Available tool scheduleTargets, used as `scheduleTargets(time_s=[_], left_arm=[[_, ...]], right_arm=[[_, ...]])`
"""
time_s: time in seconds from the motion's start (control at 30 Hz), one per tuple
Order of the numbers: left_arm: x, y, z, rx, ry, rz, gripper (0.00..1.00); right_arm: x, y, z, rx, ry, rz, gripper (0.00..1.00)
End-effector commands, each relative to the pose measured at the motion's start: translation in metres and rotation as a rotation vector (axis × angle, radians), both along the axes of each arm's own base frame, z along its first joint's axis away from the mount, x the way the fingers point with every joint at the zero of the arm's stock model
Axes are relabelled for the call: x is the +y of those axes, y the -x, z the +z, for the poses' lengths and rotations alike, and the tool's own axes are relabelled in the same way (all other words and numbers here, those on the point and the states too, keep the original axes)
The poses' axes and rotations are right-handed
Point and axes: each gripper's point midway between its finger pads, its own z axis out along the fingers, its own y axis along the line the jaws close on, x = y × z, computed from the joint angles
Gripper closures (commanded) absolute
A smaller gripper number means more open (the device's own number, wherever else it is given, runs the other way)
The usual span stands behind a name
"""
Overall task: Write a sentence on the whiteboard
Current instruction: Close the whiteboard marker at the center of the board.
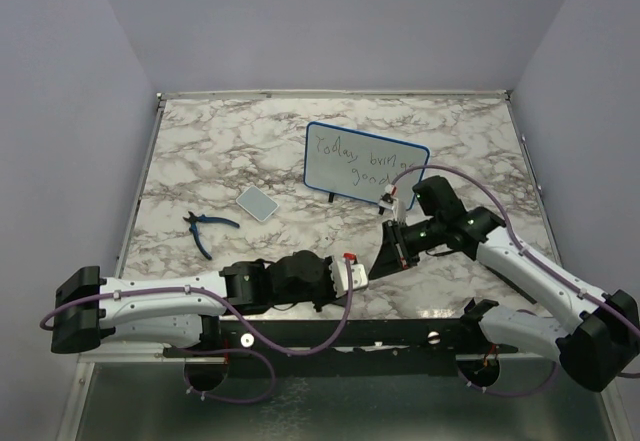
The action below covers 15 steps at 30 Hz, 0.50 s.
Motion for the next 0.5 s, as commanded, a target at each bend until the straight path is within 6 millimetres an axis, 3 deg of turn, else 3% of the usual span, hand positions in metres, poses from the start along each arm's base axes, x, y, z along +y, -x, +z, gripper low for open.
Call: scheduleTargets(time_s=[0.0, 0.47], left_arm=[[-0.022, -0.004, 0.035, -0.003, 0.144, 0.025, 1.0], [-0.04, -0.012, 0.046, 0.024, 0.237, 0.08, 1.0]], right_arm=[[0.009, -0.001, 0.003, -0.017, -0.016, -0.008, 0.99], [0.014, 0.008, -0.007, -0.022, 0.053, 0.027, 0.99]])
